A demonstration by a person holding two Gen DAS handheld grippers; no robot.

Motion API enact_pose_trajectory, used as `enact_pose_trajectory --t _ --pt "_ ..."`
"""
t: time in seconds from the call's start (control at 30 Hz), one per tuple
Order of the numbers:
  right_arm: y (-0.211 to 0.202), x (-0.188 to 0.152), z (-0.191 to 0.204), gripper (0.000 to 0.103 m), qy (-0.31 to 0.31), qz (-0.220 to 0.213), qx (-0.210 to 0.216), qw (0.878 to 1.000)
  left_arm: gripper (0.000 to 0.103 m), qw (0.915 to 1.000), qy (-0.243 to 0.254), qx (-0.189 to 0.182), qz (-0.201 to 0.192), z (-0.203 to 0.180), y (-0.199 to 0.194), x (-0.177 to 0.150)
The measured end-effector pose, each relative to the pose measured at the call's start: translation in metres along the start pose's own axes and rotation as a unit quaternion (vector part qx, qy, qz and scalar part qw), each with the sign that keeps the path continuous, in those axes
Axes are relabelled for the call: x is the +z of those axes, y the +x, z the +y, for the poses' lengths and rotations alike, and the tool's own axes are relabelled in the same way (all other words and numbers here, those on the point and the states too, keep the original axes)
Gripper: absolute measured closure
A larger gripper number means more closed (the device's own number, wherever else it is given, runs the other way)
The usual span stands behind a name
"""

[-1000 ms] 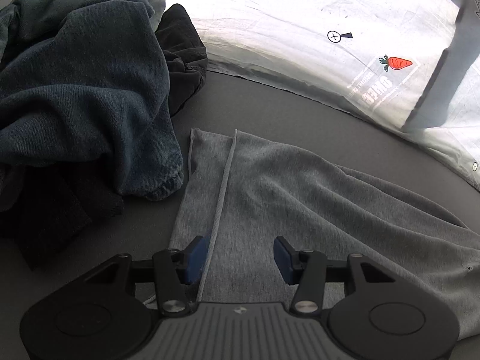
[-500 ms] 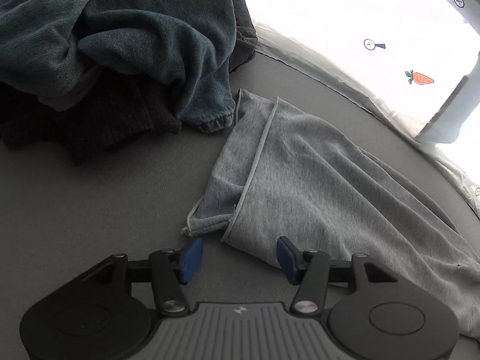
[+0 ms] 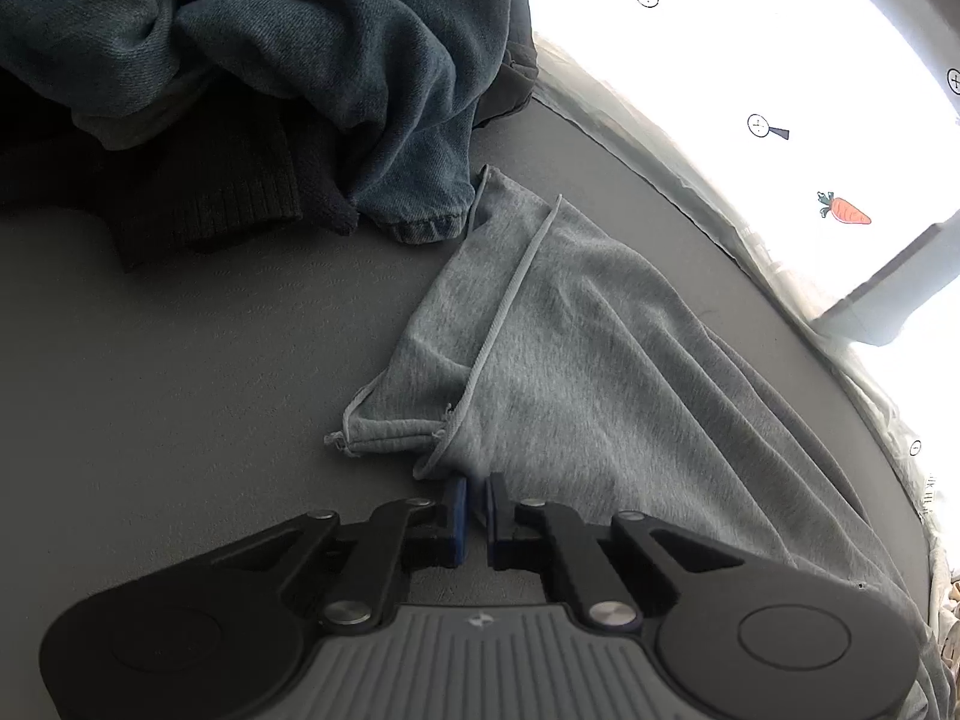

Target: Fold clothes

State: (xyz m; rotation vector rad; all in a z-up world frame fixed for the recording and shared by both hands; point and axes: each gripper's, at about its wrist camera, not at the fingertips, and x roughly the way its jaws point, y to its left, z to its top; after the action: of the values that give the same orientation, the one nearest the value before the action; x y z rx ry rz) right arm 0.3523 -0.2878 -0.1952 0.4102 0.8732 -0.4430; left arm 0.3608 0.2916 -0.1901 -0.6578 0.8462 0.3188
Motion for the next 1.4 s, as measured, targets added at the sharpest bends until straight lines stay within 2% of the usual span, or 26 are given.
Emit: enact_pose_trajectory --t 0.03,0.07,0.23,0.4,0.5,0.6,0.7,0.8,0.87,1.03,1.2,1.3,1.4 --pt "-0.001 -0.001 -0.002 0.015 0.007 -0.001 0.001 1.0 0.103 0.9999 -0.005 -0.013 -0.003 0.001 -0.003 0.0" --pt "-0.002 -0.001 -0.004 0.015 0.013 -0.001 0.002 1.0 0.103 0.9995 -0.01 -0.028 -0.008 0.002 -0.007 0.0" --pt "-0.002 -0.001 -0.007 0.015 0.022 0.001 0.005 1.0 0.103 0.9972 -0.011 -0.051 -0.053 -0.007 -0.022 0.016" --pt "-0.003 0.001 -0.004 0.015 0.019 -0.004 0.01 1.0 0.103 0.9897 0.029 -0.082 -0.114 -0.034 -0.041 0.054" --pt "-0.003 0.001 -0.004 0.015 0.021 -0.006 0.011 1.0 0.103 0.9843 0.06 -0.094 -0.137 -0.053 -0.045 0.07" --pt "-0.004 0.001 -0.005 0.015 0.015 -0.009 0.004 1.0 0.103 0.9844 0.086 -0.076 -0.133 -0.06 -0.033 0.072" --pt "-0.006 -0.001 -0.001 0.014 -0.014 -0.013 -0.014 1.0 0.103 0.9923 0.057 -0.046 -0.1 -0.042 -0.008 0.064" --pt "-0.007 -0.005 0.009 0.013 -0.069 -0.019 -0.035 0.997 0.103 0.996 0.036 -0.024 -0.079 -0.024 0.01 0.052" --pt "-0.008 -0.011 0.024 0.012 -0.121 -0.024 -0.04 0.992 0.103 0.9971 0.028 -0.015 -0.068 -0.015 0.017 0.045" --pt "-0.003 -0.025 0.059 0.006 -0.206 -0.035 -0.032 0.977 0.103 0.9988 0.024 0.009 -0.042 -0.001 0.031 0.025" --pt "0.007 -0.035 0.093 0.006 -0.305 -0.062 -0.064 0.948 0.103 0.9988 0.014 0.003 -0.047 0.003 0.031 0.021" --pt "0.006 -0.036 0.108 0.006 -0.35 -0.086 -0.061 0.931 0.102 0.9988 0.021 0.006 -0.044 0.0 0.032 0.025" --pt "0.003 -0.027 0.117 0.006 -0.366 -0.117 -0.061 0.921 0.102 0.9986 0.031 0.011 -0.043 -0.004 0.032 0.028"
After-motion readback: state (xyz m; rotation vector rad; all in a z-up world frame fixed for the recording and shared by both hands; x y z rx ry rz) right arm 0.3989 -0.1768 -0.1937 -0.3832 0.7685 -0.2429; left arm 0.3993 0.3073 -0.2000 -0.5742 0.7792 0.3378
